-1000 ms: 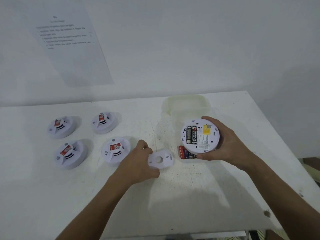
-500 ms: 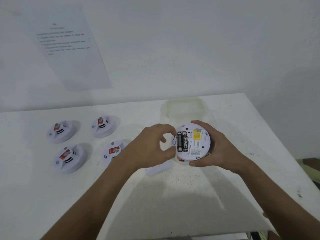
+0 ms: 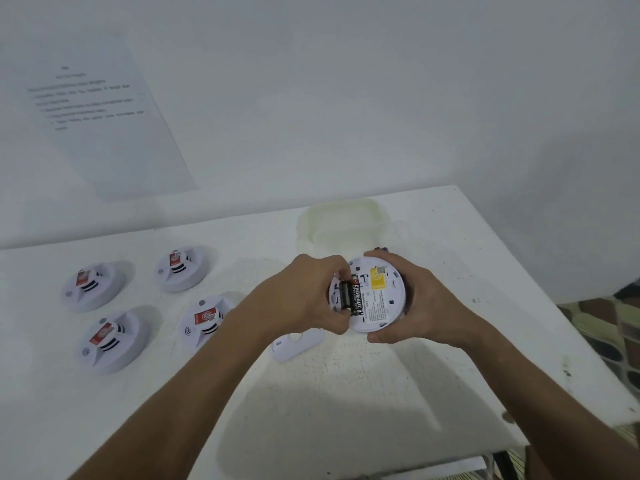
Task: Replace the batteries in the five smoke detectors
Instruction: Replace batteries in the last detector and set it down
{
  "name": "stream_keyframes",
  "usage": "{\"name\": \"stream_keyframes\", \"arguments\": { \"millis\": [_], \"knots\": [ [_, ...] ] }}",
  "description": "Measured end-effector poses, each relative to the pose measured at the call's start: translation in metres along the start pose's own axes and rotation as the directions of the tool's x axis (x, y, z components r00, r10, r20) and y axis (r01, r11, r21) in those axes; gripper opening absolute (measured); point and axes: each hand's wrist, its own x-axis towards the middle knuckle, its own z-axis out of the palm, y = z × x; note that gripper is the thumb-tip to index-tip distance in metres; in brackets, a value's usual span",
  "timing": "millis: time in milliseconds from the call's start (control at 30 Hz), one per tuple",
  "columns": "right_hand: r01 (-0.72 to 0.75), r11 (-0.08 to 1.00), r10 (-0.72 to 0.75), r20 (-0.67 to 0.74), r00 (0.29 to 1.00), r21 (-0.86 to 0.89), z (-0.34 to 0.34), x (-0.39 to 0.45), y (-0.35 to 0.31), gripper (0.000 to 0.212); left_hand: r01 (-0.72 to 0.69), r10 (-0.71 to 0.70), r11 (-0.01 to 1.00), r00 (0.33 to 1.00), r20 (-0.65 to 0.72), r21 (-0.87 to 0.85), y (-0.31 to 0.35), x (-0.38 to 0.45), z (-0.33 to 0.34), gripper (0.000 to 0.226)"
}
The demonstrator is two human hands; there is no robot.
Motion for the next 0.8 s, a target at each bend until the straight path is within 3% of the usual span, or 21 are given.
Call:
{"name": "stream_keyframes", "arguments": {
  "millis": [233, 433, 533, 700, 800],
  "knots": [
    [-0.026, 0.999, 0.025, 0.025, 0.999, 0.034, -0.007, -0.001, 0.001, 0.092, -0.127, 0.127, 0.967, 0.992, 0.013, 0.221, 0.004, 0.000, 0.009, 0.050],
    [-0.029, 0.997, 0.030, -0.020, 0.999, 0.067, -0.012, -0.001, 0.008, 0.093, -0.246, 0.285, 0.926, 0.953, -0.102, 0.287, 0.002, -0.004, 0.015, 0.043],
    [-0.026, 0.997, 0.030, -0.048, 0.998, 0.077, -0.016, -0.005, 0.013, 0.093, -0.253, 0.284, 0.943, 0.951, -0.125, 0.216, 0.006, -0.005, 0.020, 0.056],
    [-0.025, 0.997, 0.031, -0.081, 0.996, 0.071, -0.029, -0.014, 0.012, 0.092, -0.125, 0.098, 0.980, 0.981, -0.170, -0.155, 0.009, 0.006, 0.021, 0.039],
    [-0.007, 0.999, 0.012, -0.138, 0.990, 0.041, -0.038, -0.018, 0.012, 0.090, -0.125, 0.103, 0.986, 0.976, -0.190, -0.106, 0.021, 0.017, 0.022, 0.027]
  ]
}}
